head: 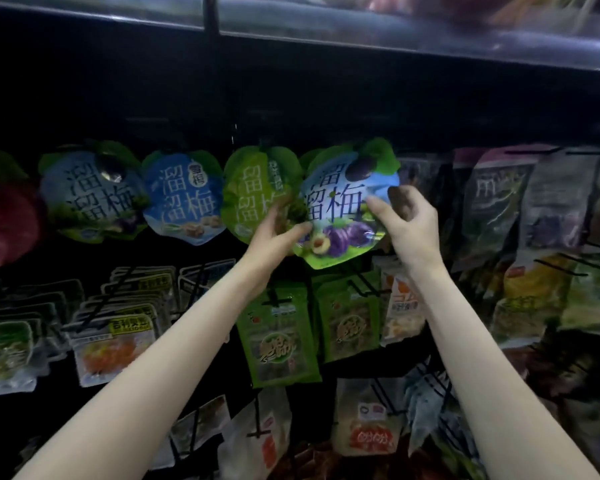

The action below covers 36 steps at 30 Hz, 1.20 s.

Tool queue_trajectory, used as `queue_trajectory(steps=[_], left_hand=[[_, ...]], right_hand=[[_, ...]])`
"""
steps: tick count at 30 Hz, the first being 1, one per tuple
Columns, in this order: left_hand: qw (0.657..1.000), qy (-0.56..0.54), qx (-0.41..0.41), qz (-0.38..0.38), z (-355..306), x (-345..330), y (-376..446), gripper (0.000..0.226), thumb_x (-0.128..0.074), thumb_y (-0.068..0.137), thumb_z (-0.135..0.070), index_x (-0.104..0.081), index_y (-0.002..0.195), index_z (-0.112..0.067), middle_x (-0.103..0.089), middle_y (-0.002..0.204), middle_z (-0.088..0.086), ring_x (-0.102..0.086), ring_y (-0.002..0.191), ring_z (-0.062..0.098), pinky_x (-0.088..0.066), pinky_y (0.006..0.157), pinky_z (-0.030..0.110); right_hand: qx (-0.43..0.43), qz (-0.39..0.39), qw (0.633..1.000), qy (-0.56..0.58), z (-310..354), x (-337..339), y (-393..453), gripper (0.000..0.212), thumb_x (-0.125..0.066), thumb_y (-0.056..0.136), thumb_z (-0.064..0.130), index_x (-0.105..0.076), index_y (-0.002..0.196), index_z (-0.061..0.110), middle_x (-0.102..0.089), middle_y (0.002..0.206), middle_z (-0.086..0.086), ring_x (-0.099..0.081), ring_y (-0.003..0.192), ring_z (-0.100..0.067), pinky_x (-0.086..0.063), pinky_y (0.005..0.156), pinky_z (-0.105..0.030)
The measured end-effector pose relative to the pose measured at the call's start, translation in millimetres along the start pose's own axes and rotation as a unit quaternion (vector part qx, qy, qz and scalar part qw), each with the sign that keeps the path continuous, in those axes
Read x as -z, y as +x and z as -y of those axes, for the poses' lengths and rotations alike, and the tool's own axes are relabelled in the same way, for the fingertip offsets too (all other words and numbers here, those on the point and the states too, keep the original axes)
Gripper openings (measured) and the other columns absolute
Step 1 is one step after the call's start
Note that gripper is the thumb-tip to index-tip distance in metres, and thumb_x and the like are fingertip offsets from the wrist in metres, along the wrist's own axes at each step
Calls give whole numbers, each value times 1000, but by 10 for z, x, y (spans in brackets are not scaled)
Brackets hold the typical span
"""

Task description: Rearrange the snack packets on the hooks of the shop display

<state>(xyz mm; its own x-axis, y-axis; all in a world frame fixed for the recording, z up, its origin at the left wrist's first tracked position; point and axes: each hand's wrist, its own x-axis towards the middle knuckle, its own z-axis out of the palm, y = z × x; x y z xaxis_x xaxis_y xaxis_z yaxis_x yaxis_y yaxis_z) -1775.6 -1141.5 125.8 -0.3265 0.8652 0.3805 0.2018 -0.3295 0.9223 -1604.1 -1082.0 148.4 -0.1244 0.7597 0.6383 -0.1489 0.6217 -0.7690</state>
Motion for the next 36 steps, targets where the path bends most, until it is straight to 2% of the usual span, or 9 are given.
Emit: queue_trajectory(steps=[6, 9, 13, 15, 17, 21, 25, 28, 36], left_hand=[[986, -82, 69, 128, 44, 366, -178, 48, -60, 82, -5, -47, 121, -30, -66, 105, -4, -65, 92, 8, -51, 79, 24], [984, -130, 78, 97, 33, 581, -307, 48, -49, 90, 5, -45, 124, -28, -68, 102, -1, -68, 86, 12, -54, 76, 25], [983, -162, 82, -5, -79, 1100, -505, 33, -52, 89, -5, -48, 112, -28, -63, 97, 2, -68, 70, 12, -55, 68, 23], [992, -84, 73, -64, -99, 1407, -664, 32, -58, 86, -19, -46, 115, -25, -62, 105, 2, -67, 78, 10, -54, 64, 23], [990, 44, 60, -120, -71, 1698, -814, 50, -66, 75, -36, -43, 119, -24, -59, 120, 5, -62, 97, 14, -52, 67, 26], [963, 194, 21, -185, -91, 2179, -1099, 77, -73, 62, -63, -37, 121, -28, -51, 128, -2, -49, 117, 15, -44, 97, 40], [932, 268, -25, -243, -203, 2493, -1223, 65, -70, 76, -41, -33, 127, -23, -42, 127, -8, -38, 114, 5, -31, 93, 23], [883, 346, -88, -305, -264, 2667, -1202, 80, -65, 81, -40, -21, 144, -16, -26, 146, 2, -26, 134, 13, -20, 104, 22], [805, 524, -207, -187, -414, 2836, -727, 70, -17, 87, -55, -24, 147, -18, -14, 153, -9, -4, 142, 9, -8, 115, 30]], right_hand=[[176, 95, 980, 6, 426, -281, -328, 14, -59, 85, 9, -52, 81, 20, -56, 74, 5, -53, 67, 0, -43, 63, -17], [245, 149, 958, -31, 535, -602, -482, 12, -60, 86, 3, -56, 86, 15, -57, 74, 6, -56, 68, -3, -46, 62, -18], [247, 109, 958, -99, 485, -1038, -457, 24, -61, 88, 8, -56, 111, 10, -60, 99, 0, -59, 81, -8, -52, 74, -29], [223, 135, 957, -129, 428, -1266, -471, 51, -61, 88, 8, -40, 133, 18, -55, 114, 3, -55, 76, -2, -50, 73, -20], [207, 195, 951, -122, 380, -1529, -551, 66, -58, 89, 4, -26, 142, 27, -48, 129, 5, -51, 94, 4, -40, 86, -7], [209, 229, 944, -114, 350, -2065, -725, 56, -52, 88, -6, -43, 137, 21, -50, 121, 5, -45, 114, -2, -34, 98, -7], [280, 182, 936, -113, 392, -2459, -795, 51, -50, 88, -7, -50, 134, 14, -50, 99, 4, -46, 86, -1, -37, 74, -5], [315, 159, 929, -114, 410, -2691, -812, 48, -48, 88, -6, -51, 133, 11, -53, 95, -1, -45, 83, -1, -38, 72, -8], [228, 163, 956, -85, 365, -3064, -849, 47, -48, 90, -9, -52, 131, 11, -59, 109, -6, -56, 101, -14, -45, 87, -17]])
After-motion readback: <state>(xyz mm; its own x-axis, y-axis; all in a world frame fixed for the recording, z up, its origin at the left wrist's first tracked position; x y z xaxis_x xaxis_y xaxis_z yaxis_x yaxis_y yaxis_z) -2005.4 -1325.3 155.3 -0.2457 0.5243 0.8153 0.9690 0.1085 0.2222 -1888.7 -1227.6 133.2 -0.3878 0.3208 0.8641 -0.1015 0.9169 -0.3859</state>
